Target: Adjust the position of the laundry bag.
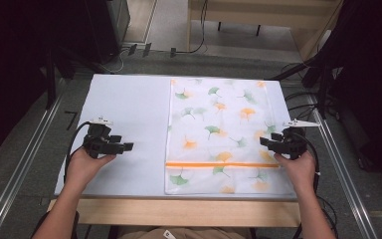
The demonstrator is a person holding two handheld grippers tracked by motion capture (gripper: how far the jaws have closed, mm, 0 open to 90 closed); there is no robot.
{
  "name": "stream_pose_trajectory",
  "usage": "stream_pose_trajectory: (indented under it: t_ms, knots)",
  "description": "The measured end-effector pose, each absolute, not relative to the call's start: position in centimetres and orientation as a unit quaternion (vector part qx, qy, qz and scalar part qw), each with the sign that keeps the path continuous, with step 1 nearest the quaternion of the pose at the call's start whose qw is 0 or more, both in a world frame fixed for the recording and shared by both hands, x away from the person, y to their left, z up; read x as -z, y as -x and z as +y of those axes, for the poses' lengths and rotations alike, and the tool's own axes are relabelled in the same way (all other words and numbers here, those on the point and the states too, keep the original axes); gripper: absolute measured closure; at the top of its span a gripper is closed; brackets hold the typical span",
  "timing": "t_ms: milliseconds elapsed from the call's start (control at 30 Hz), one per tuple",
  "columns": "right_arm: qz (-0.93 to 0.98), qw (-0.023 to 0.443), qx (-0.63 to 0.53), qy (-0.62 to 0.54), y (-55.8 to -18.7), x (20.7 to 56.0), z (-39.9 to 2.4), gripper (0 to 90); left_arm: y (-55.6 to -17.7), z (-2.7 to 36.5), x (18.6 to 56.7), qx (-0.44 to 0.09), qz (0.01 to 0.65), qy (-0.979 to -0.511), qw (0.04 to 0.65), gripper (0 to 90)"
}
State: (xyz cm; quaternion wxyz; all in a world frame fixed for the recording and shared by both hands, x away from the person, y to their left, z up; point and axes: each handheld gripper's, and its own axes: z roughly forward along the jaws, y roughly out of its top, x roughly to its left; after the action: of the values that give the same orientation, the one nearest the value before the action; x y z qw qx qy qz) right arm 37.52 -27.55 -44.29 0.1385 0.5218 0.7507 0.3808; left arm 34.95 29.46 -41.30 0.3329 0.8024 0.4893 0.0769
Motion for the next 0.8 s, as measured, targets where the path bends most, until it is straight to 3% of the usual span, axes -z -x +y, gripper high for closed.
stream_pose_trajectory:
  t_ms: [800]
  knots:
    - [0.754, 0.135, -0.375, -0.522, -37.65, 44.58, -27.46, 43.2, -35.27, 29.48, 41.82, -0.074, 0.49, -0.803, 0.33, 34.9]
